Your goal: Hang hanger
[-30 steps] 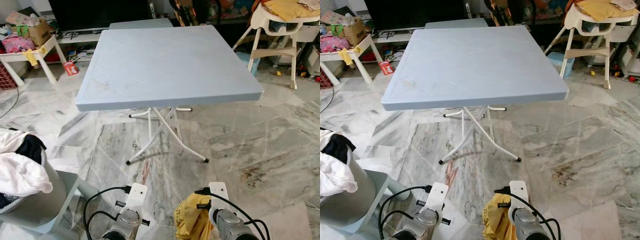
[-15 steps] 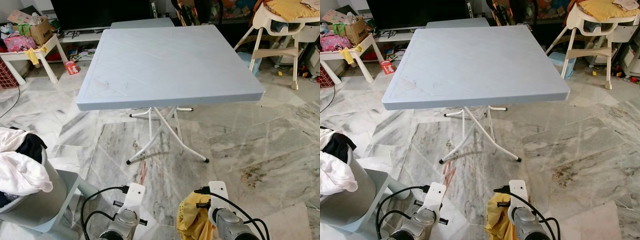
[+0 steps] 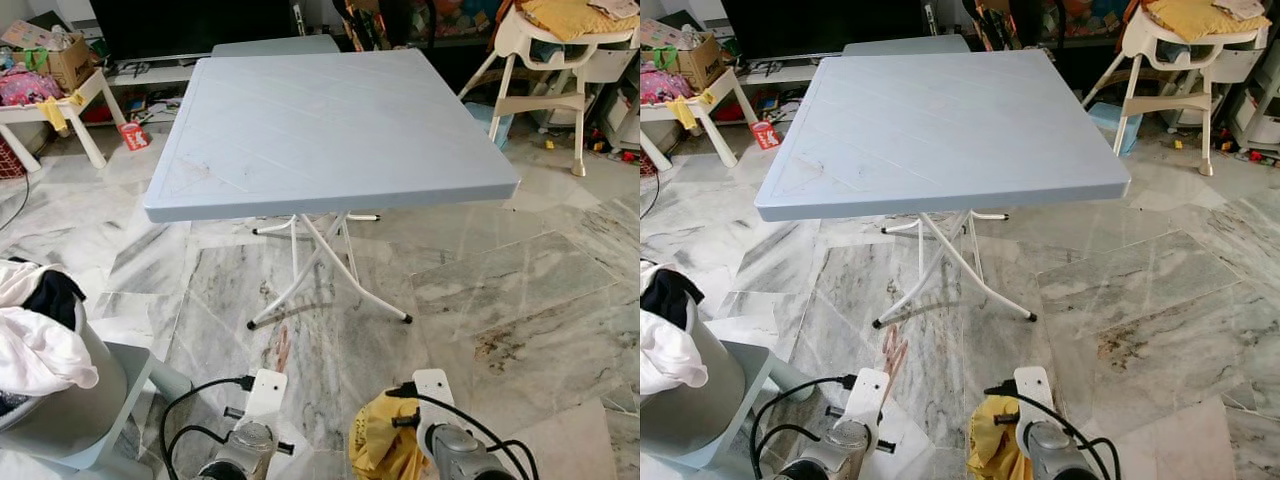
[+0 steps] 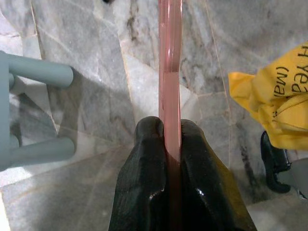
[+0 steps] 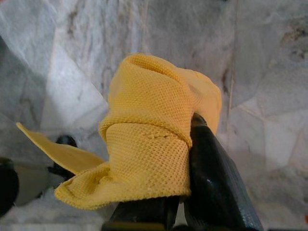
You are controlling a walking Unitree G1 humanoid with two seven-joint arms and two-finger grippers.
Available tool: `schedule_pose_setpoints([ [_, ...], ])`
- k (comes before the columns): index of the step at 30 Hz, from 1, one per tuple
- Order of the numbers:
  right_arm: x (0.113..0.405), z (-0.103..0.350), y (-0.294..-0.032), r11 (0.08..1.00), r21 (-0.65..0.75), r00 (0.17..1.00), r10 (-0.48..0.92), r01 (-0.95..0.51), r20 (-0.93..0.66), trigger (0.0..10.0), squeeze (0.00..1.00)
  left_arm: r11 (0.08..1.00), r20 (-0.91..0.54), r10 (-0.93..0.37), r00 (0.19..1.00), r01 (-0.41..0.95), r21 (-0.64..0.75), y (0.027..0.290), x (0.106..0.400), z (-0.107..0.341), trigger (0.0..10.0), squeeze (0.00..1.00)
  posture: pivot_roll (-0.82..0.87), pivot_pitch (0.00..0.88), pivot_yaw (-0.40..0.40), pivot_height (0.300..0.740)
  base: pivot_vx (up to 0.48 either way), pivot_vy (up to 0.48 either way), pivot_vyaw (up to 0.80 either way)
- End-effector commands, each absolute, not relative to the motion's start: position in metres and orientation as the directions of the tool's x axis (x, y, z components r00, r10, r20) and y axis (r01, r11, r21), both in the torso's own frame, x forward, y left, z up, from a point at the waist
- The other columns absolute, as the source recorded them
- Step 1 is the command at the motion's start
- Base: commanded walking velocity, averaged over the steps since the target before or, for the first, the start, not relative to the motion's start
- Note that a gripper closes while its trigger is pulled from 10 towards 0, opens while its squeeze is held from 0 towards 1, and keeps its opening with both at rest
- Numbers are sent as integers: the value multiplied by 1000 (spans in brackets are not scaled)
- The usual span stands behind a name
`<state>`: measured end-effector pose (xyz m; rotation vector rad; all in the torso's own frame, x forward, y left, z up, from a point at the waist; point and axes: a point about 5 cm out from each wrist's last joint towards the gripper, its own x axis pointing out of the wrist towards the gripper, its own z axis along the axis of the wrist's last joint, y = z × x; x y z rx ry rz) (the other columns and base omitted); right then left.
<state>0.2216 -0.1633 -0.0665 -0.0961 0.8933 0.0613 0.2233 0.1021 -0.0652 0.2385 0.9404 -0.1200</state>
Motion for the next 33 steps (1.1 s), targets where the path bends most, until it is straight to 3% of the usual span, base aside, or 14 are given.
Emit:
schedule_pose_setpoints([
  [1, 221, -67, -167, 993, -69, 622, 8, -100, -783, 10000, 0, 967, -820, 7, 573, 206, 152, 103, 222, -66, 10000, 0, -10, 0, 17, 740, 0, 0, 0],
  [33, 220, -67, -165, 991, -70, 616, 13, -110, -788, 10000, 0, 954, -822, -5, 569, 248, 166, 102, 222, -66, 10000, 0, -14, 0, 24, 740, 0, 0, 0],
])
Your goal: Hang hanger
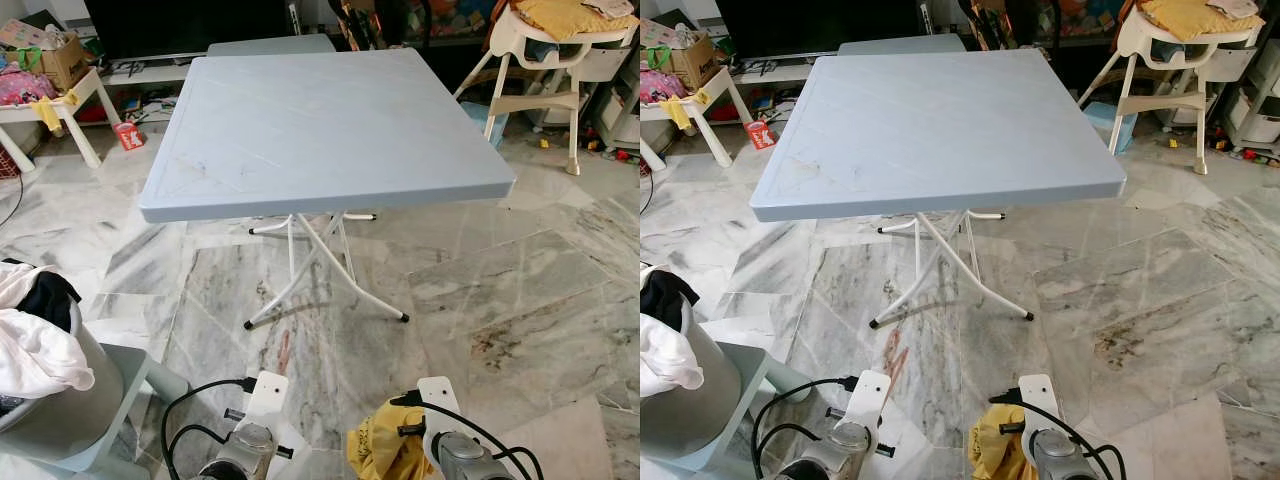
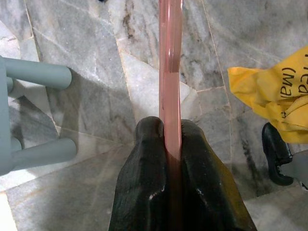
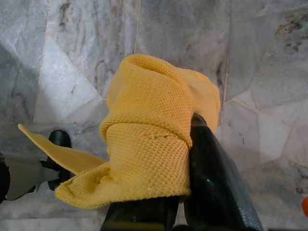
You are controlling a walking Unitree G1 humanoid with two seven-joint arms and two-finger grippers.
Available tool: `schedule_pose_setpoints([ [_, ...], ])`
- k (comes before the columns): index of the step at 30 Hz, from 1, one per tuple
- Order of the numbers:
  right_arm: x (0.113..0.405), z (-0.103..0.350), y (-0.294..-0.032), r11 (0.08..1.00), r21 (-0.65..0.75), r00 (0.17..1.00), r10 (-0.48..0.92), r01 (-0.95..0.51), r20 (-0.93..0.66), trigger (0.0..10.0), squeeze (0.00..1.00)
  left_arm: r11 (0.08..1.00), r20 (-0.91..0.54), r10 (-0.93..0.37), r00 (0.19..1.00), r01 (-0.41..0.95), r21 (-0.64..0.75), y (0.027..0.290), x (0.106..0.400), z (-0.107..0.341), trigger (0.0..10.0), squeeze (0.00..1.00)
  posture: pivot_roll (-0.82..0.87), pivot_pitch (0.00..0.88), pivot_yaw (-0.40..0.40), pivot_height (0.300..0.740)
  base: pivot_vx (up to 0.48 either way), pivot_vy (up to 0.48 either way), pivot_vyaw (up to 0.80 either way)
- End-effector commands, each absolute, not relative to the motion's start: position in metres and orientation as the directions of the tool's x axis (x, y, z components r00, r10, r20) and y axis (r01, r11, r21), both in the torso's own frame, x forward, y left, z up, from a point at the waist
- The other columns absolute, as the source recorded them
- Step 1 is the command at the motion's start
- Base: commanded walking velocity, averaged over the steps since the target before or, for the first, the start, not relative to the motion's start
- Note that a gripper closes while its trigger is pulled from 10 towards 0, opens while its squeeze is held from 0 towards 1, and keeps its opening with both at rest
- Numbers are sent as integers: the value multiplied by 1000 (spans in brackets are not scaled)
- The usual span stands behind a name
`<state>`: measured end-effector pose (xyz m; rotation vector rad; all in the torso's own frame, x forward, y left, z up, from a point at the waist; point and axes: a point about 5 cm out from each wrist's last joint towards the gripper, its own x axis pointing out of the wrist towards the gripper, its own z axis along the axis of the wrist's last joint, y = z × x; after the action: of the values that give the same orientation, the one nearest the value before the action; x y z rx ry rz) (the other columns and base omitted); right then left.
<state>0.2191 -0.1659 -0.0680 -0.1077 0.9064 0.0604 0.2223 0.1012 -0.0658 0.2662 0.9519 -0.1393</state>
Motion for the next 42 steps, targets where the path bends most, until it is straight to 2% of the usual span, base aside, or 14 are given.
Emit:
schedule_pose_setpoints([
  [1, 220, -67, -165, 991, -70, 616, 13, -110, -788, 10000, 0, 954, -822, -5, 569, 248, 166, 102, 222, -66, 10000, 0, -14, 0, 24, 740, 0, 0, 0],
  [25, 220, -67, -165, 991, -70, 616, 13, -110, -788, 10000, 0, 954, -822, -5, 569, 248, 166, 102, 222, -66, 10000, 0, -14, 0, 24, 740, 0, 0, 0],
  [31, 225, -65, -152, 996, -15, 632, 46, -91, -774, 10000, 0, 940, -820, -8, 573, 284, 189, 105, 223, -66, 10000, 0, -19, 0, 38, 740, 0, 0, 0],
  [36, 223, -66, -154, 997, -11, 630, 43, -81, -775, 10000, 0, 939, -816, -7, 578, 285, 193, 105, 223, -66, 10000, 0, -21, 0, 38, 740, 0, 0, 0],
  [38, 221, -67, -156, 997, 68, 625, 83, -49, -776, 10000, 0, 929, -802, -24, 597, 310, 202, 104, 225, -65, 10000, 0, -24, 0, 45, 740, 0, 0, 0],
  [40, 220, -67, -161, 998, 62, 628, 67, -31, -775, 10000, 0, 929, -797, -37, 603, 314, 194, 103, 225, -64, 10000, 0, -33, 0, 60, 740, 0, 0, 0],
  [41, 218, -68, -168, 998, 69, 634, 53, 1, -772, 10000, 0, 932, -794, -53, 606, 316, 179, 103, 225, -64, 10000, 0, -47, 0, 79, 740, 0, 0, 0],
  [42, 216, -69, -172, 997, 71, 637, 35, 30, -770, 10000, 0, 925, -792, -67, 607, 336, 179, 103, 225, -64, 10000, 0, -91, 0, 133, 740, 0, 0, 0],
])
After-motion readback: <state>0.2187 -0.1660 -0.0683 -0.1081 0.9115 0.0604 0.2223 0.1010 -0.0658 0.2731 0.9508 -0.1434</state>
